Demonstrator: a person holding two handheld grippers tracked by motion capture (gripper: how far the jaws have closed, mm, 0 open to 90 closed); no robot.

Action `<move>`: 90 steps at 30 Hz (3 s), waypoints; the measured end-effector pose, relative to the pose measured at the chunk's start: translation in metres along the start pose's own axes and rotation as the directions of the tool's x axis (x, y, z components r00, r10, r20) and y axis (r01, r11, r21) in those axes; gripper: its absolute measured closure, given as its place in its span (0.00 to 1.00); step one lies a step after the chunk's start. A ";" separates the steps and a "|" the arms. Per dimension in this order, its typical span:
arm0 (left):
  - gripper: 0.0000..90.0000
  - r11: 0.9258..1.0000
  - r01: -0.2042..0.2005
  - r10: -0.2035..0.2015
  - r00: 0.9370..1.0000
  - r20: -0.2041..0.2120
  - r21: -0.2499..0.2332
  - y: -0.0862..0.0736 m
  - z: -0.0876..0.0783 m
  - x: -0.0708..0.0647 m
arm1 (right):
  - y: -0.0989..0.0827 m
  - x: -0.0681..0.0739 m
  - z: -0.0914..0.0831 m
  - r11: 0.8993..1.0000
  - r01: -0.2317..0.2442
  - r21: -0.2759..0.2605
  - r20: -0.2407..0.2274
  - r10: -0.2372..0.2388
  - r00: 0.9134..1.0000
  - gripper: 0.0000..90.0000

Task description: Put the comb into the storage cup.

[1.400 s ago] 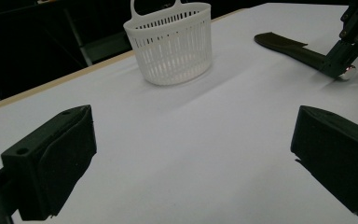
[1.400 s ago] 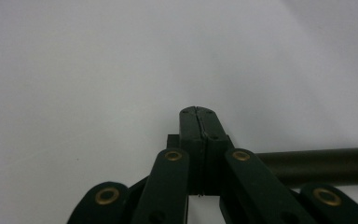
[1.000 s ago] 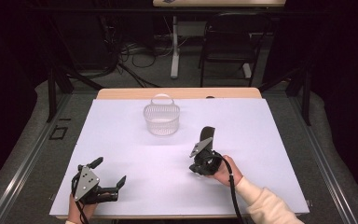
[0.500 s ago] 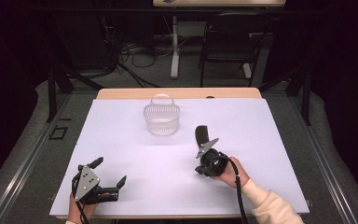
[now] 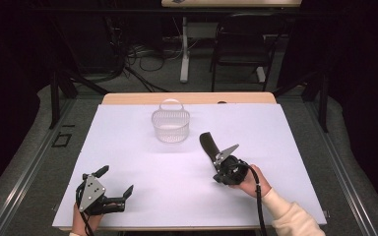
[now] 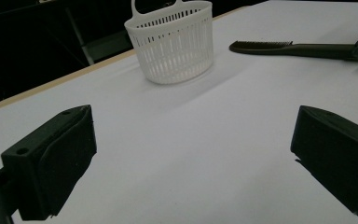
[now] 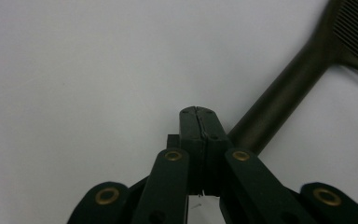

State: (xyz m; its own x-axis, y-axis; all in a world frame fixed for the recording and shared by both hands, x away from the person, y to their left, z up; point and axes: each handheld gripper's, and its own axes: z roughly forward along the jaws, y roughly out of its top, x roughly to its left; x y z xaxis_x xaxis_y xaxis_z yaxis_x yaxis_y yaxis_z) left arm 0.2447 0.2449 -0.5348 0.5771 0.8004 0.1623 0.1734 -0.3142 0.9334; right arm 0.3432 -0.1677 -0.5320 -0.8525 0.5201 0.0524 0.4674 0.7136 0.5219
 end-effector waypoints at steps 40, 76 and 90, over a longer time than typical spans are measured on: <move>0.00 1.000 -0.005 0.005 1.000 0.002 0.001 0.000 0.000 0.000 | -0.017 -0.032 -0.010 0.997 -0.075 0.005 0.067 0.074 0.995 1.00; 0.00 1.000 -0.003 0.003 1.000 0.001 0.001 0.000 0.000 -0.001 | -0.017 -0.034 -0.017 0.997 -0.075 0.010 0.090 0.074 0.993 0.92; 0.00 1.000 -0.006 0.006 1.000 0.000 0.001 0.001 0.001 -0.002 | -0.010 -0.028 -0.030 1.000 -0.006 0.021 0.104 0.003 0.995 0.52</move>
State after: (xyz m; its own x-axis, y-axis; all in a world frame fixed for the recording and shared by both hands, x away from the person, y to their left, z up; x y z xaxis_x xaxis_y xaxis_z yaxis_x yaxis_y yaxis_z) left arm 0.2444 0.2432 -0.5346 0.5778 0.7986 0.1683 0.1709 -0.3200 0.9319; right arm 0.3550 -0.2032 -0.5133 -0.8219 0.5686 -0.0350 0.4770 0.7204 0.5034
